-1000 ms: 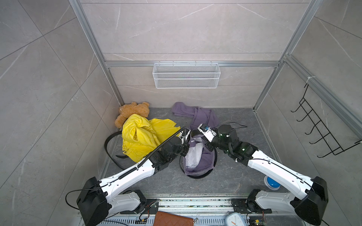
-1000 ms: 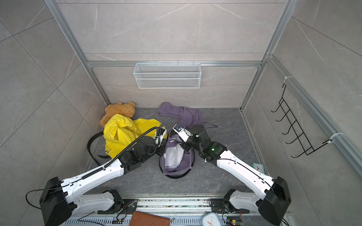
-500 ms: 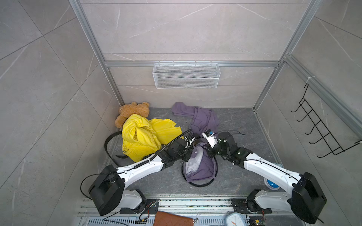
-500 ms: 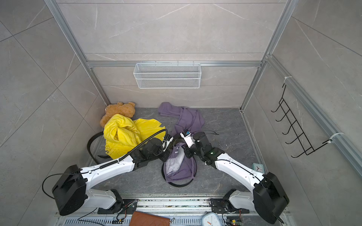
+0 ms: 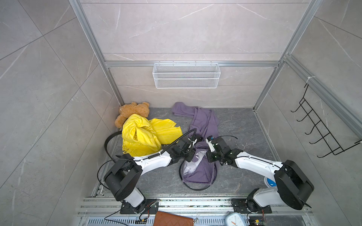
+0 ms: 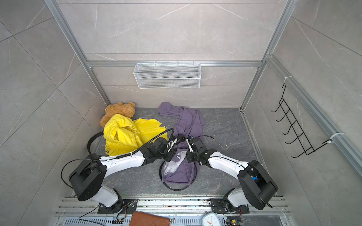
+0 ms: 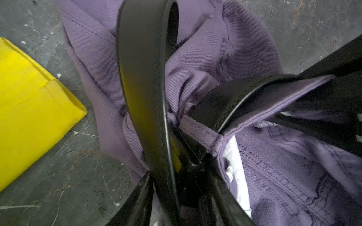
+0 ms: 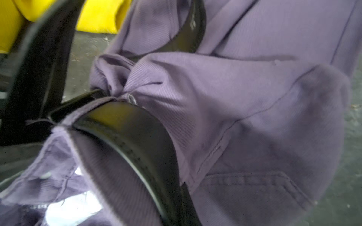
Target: Remove the belt from the trousers
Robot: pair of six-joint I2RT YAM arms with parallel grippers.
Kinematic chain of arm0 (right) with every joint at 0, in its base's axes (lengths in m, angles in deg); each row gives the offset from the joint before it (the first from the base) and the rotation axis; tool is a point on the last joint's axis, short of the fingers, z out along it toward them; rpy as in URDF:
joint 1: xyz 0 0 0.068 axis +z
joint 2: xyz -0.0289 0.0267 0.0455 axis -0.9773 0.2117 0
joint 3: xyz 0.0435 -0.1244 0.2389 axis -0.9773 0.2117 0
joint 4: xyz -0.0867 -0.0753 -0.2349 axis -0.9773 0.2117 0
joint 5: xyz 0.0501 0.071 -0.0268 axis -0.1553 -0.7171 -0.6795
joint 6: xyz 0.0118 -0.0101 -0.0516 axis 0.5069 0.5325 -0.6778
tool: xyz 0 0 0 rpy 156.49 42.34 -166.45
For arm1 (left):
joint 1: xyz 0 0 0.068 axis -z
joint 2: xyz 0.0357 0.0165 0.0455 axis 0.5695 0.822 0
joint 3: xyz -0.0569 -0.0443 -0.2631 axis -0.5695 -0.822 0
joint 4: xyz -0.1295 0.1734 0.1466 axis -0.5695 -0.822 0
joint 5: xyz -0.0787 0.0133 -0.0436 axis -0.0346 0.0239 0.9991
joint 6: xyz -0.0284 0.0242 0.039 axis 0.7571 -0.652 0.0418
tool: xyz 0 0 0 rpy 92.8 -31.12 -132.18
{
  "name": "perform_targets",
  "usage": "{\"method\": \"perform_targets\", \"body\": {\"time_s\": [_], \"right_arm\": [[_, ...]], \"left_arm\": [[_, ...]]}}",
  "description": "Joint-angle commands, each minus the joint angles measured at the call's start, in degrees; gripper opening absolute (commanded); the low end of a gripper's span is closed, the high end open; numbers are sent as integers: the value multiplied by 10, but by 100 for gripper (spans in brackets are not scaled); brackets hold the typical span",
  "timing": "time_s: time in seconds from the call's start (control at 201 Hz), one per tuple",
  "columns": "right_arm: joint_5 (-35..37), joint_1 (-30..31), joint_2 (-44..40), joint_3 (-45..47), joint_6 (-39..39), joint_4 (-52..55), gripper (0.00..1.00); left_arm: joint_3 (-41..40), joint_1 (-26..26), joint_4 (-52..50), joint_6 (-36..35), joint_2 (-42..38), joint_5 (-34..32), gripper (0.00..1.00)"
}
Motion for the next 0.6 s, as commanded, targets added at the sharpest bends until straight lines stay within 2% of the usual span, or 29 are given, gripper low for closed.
{"method": "perform_targets", "body": {"time_s": [0.0, 0.125, 0.199, 0.284, 0.404, 0.473, 0.593], "right_arm": [[4, 3, 2, 0, -3, 6, 15], [-16, 3, -5, -7, -42, -15, 36], [-43, 2, 2, -14, -56, -25, 42], [-59, 1, 12, -17, -61, -35, 42], [-60, 1, 12, -12, -57, -50, 43], [-55, 1, 13, -13, -57, -47, 44], [-21, 1, 6, -12, -52, -31, 53]], "left_arm": [[20, 3, -4, -11, 20, 79, 47], [37, 3, -28, -32, 49, 119, 47], [48, 3, -41, -40, 69, 132, 46], [54, 3, -37, -46, 73, 127, 44], [71, 2, -37, -54, 79, 121, 32], [77, 1, -38, -55, 81, 115, 22], [68, -1, -27, -44, 56, 89, 6]]}}
